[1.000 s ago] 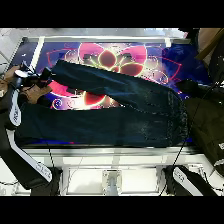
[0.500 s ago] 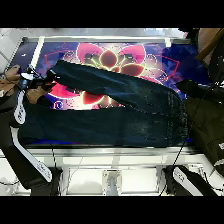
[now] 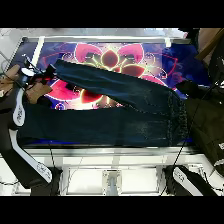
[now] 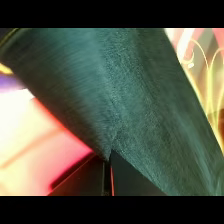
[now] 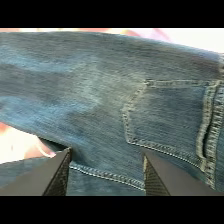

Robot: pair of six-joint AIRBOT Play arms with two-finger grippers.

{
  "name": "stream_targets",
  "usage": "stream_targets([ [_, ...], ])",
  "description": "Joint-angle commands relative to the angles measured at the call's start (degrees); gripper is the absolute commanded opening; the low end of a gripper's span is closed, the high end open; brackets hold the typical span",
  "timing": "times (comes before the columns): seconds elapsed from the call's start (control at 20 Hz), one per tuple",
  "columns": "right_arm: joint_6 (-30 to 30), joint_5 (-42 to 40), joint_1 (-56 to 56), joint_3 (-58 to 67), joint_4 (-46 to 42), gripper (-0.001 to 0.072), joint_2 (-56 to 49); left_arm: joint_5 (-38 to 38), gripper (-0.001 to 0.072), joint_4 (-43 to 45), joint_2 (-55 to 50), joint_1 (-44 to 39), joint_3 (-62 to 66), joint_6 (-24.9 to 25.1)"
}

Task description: Fold the clothes and pants, and hang the long-sleeved shirts on hangers.

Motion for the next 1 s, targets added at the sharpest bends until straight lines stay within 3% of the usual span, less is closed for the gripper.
stream_targets([
  [0.0, -0.02, 0.13, -0.02, 0.04, -3.37, 0.0481, 0.0, -12.61, 0.0011, 16.44, 8.11, 0.55, 0.07, 0.37],
  [0.15, -0.04, 0.37, 0.0, 0.04, -3.45, 0.0481, -0.02, -28.79, 0.0011, 29.44, 13.38, 0.11, 0.07, 0.35],
  [0.25, -0.04, 0.96, 0.0, 0.04, -3.43, 0.0482, -0.02, -34.8, 0.0013, 32.94, 13.4, 0.11, -0.04, -0.31],
  [0.3, -0.04, 1.25, 0.0, 0.02, -3.43, 0.0482, -0.02, -36.24, 0.0058, 32.92, 12.96, 0.11, -0.48, -0.31],
  [0.35, -0.07, 1.92, 0.0, 0.02, -3.43, 0.0482, -0.02, -37.16, 0.0177, 32.92, 12.55, 0.04, -0.79, -0.26],
  [0.4, -0.15, 2.69, 0.0, 0.04, -3.45, 0.0484, 0.0, -37.79, 0.0488, 32.92, 12.44, 0.07, -0.76, -0.28],
  [0.45, -0.48, 3.67, -0.02, 0.13, -3.65, 0.049, 0.02, -37.81, 0.0571, 32.48, 13.16, 0.11, -0.7, -0.74],
  [0.6, -0.63, 8.52, -2.27, 2.1, -8.24, 0.0489, 0.55, -38.38, 0.0571, 33.97, 19.91, 0.92, -0.7, -0.59],
  [0.75, -0.74, 15.17, -8.66, 1.16, -13.88, 0.049, 3.39, -45.46, 0.0572, 45.38, 28.89, 4.0, -1.55, -0.7],
  [0.85, -2.19, 17.64, -13.29, -4.26, -13.92, 0.0489, 6.03, -47.08, 0.0571, 48.5, 35.91, 10.29, -9.16, -3.39],
  [0.95, -2.69, 16.81, -16.33, -12.0, -13.03, 0.0489, 8.66, -47.01, 0.057, 46.14, 42.84, 18.01, -21.55, -5.44],
])
